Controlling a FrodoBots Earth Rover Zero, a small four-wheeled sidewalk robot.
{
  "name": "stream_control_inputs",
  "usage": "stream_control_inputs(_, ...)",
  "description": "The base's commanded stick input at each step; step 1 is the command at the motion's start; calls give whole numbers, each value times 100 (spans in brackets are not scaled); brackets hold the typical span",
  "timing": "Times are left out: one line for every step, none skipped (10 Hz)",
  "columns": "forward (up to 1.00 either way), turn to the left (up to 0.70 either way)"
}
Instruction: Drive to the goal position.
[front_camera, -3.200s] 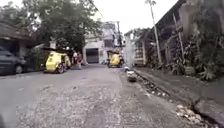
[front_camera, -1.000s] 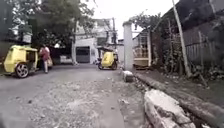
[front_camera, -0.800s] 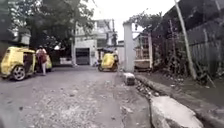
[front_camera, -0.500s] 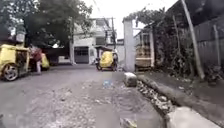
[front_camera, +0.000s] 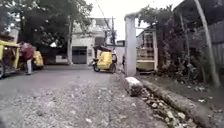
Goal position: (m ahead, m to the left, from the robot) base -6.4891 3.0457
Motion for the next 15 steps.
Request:
stream_control_inputs(100,0)
stream_control_inputs(100,0)
stream_control_inputs(100,10)
stream_control_inputs(100,27)
stream_control_inputs(100,27)
stream_control_inputs(100,27)
stream_control_inputs(100,27)
stream_control_inputs(100,27)
stream_control_inputs(100,27)
stream_control_inputs(100,27)
stream_control_inputs(100,27)
stream_control_inputs(100,27)
stream_control_inputs(100,27)
stream_control_inputs(100,27)
stream_control_inputs(100,27)
